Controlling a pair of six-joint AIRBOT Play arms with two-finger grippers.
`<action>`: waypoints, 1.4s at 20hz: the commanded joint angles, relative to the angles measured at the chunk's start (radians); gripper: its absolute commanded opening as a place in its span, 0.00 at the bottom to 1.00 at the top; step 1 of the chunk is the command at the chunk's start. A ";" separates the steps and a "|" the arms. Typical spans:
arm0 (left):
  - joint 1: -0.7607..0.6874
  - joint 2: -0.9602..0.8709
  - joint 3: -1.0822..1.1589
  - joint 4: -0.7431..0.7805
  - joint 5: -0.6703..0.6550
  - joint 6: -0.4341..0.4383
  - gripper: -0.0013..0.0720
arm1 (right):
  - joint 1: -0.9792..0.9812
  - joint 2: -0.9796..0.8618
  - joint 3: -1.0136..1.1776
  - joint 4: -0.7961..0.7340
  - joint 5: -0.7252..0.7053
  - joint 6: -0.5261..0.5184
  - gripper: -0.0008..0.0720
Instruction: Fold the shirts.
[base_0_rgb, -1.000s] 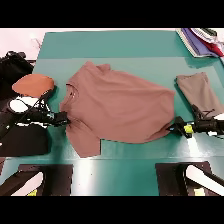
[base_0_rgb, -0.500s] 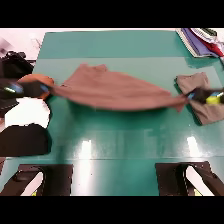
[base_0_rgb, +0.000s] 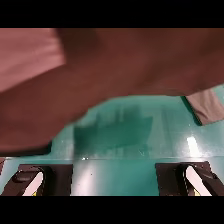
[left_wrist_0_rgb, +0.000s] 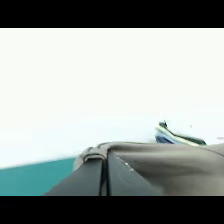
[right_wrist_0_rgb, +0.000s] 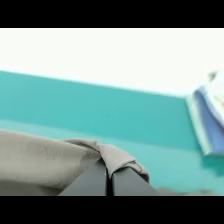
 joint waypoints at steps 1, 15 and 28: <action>0.001 -0.055 0.068 0.044 -0.041 -0.019 0.05 | 0.001 -0.087 0.203 -0.077 0.100 0.050 0.03; 0.001 -0.758 -0.554 -0.060 0.039 0.062 0.05 | 0.211 -0.692 -0.391 -0.175 0.064 0.052 0.03; -0.001 -0.990 -0.308 0.002 -0.259 0.139 0.05 | 0.211 -0.919 -0.079 -0.186 0.155 0.065 0.03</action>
